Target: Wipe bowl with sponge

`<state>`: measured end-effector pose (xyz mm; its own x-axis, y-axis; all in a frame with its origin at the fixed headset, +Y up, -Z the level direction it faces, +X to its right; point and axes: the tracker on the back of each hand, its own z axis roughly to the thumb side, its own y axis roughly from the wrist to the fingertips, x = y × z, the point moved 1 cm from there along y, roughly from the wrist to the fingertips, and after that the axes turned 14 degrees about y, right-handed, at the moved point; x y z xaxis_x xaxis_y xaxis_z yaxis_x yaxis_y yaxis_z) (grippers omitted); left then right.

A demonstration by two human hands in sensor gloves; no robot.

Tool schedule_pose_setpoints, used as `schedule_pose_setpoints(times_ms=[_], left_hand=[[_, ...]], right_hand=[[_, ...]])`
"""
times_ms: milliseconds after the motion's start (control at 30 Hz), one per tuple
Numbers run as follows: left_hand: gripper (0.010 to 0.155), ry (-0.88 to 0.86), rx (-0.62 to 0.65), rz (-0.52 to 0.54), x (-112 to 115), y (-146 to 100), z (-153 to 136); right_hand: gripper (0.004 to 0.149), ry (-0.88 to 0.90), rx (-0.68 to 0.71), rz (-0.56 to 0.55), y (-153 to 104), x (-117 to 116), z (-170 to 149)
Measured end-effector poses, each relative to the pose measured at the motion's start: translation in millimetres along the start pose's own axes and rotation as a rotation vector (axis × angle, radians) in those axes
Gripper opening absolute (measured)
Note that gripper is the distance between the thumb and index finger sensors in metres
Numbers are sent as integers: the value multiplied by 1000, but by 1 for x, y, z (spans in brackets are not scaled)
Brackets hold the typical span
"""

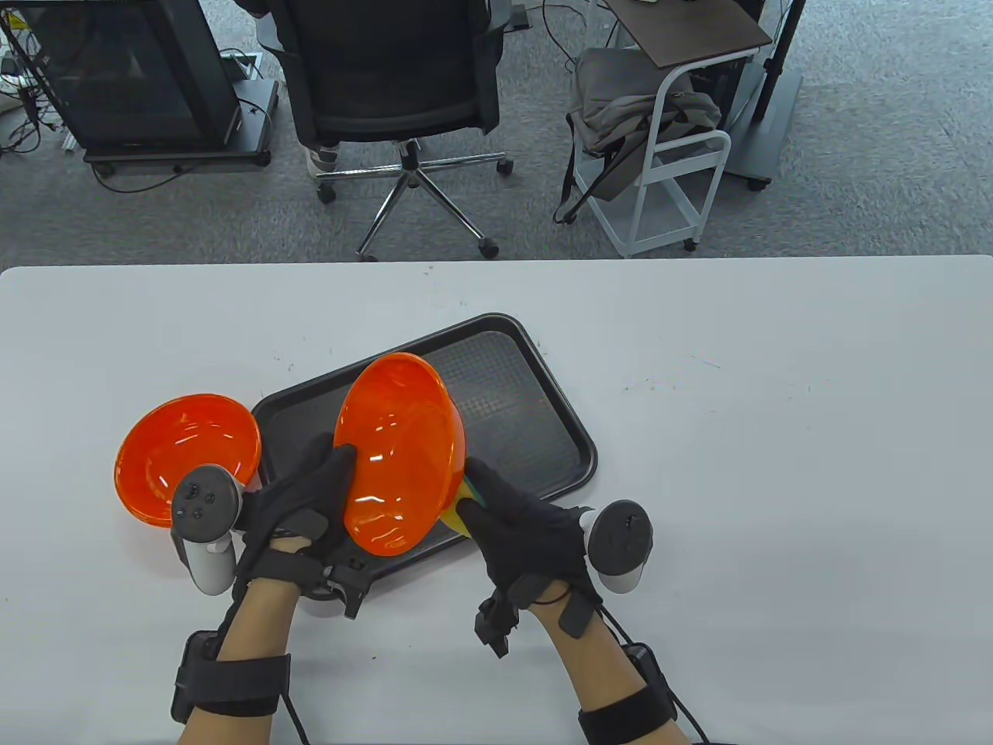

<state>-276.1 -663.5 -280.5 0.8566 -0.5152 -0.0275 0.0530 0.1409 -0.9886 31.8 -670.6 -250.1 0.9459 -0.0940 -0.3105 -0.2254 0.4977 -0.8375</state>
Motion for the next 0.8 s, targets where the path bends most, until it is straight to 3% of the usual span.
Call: schedule_pose_setpoints(times_ms=[267,533,800], left_hand=[[54,278,-60,97,-21,2,-12],[54,324,-122,123,-44,3,-26],[54,321,-351,279,-90,-6,-73]], right_hand=[[50,-128,12,-7,-1,5,-1],[50,-240,2,6,-1,9,-4],[50,-167,-15,-75,-1,28,-4]])
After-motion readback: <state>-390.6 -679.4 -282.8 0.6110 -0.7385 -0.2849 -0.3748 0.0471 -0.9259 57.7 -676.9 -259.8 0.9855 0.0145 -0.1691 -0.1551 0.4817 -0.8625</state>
